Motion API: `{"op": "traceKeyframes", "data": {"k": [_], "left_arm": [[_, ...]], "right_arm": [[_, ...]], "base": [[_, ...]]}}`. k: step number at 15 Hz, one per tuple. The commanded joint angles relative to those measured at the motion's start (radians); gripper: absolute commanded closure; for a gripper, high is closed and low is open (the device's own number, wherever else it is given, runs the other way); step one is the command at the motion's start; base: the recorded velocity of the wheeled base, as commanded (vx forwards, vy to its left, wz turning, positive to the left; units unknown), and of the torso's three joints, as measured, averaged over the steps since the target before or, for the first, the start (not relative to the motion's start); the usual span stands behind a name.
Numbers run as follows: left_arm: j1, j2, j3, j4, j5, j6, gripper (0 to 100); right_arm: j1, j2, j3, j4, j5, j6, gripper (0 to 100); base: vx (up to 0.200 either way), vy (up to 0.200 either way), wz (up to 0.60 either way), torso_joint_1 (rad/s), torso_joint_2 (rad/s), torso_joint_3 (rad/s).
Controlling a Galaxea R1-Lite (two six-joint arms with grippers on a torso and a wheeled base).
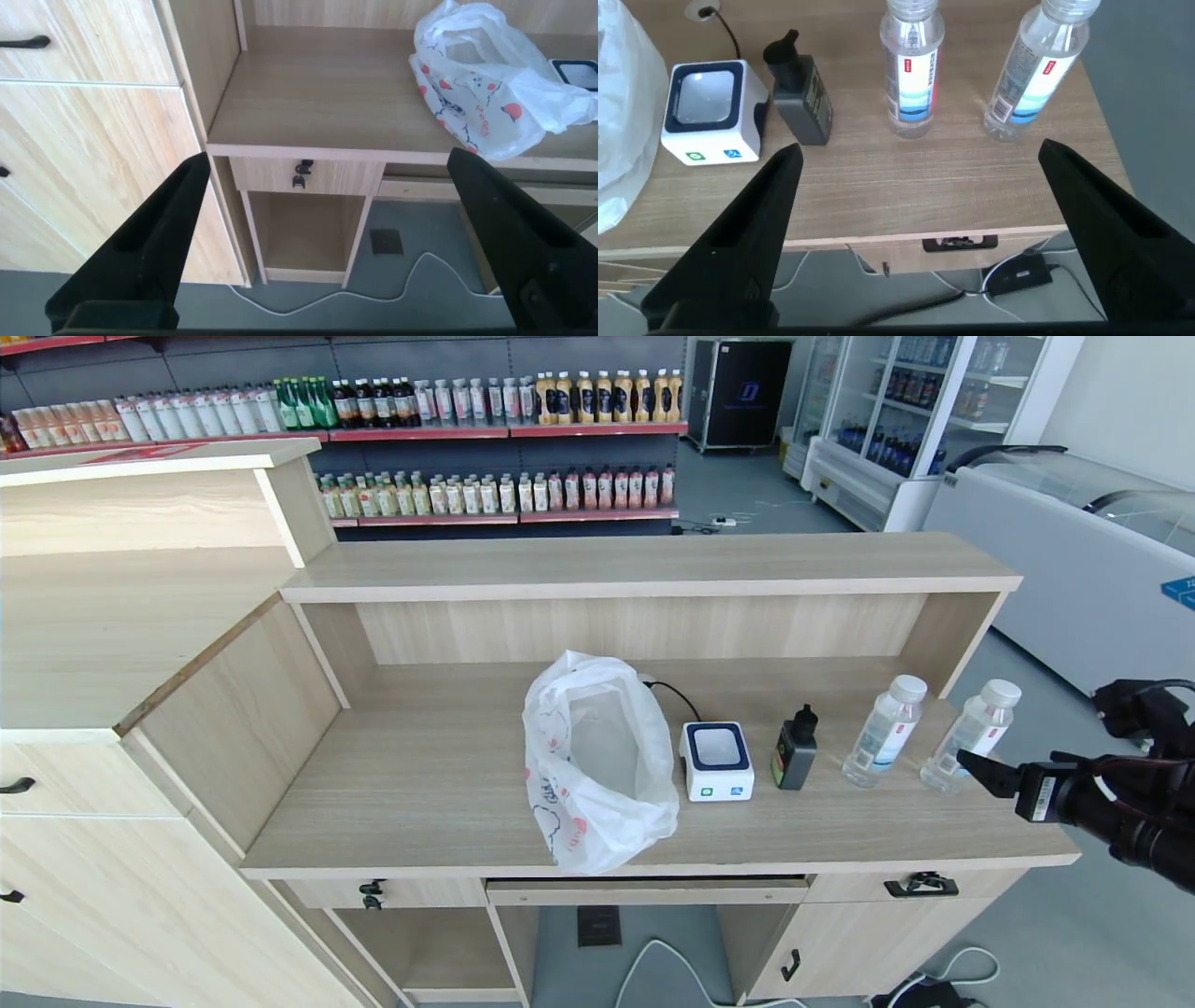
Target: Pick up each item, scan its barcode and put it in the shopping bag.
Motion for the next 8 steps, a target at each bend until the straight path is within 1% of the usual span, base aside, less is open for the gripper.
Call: {"op": "traceKeyframes", "data": {"k": [1, 2, 3, 7, 8], "left_arm": [[0.000, 0.000, 0.000, 0.000, 0.000, 0.000, 0], [0.000, 0.000, 0.000, 0.000, 0.000, 0.001, 0], [0.000, 0.000, 0.000, 0.000, 0.000, 0.000, 0], [0.000, 0.000, 0.000, 0.000, 0.000, 0.000, 0], [0.000, 0.000, 0.000, 0.000, 0.000, 0.000, 0]], "right_arm": [[-0.013, 0.066, -0.025, -0.008, 0.006, -0.002, 0], [-0.032, 0.098, -0.047, -0.017, 0.012, -0.001, 0], [-0.038, 0.129, -0.071, -0.020, 0.040, -0.004, 0], [-0.036, 0.256, -0.185, -0.022, 0.054, -0.002, 0], [-0.036, 0.293, -0.216, -0.023, 0.072, -0.006, 0]], "base": [[0.000, 0.000, 0.00, 0.000, 0.00, 0.000], [0.000, 0.000, 0.00, 0.000, 0.00, 0.000], [0.000, 0.000, 0.00, 0.000, 0.00, 0.000], [0.000, 0.000, 0.00, 0.000, 0.00, 0.000], [0.000, 0.000, 0.00, 0.000, 0.00, 0.000]]}}
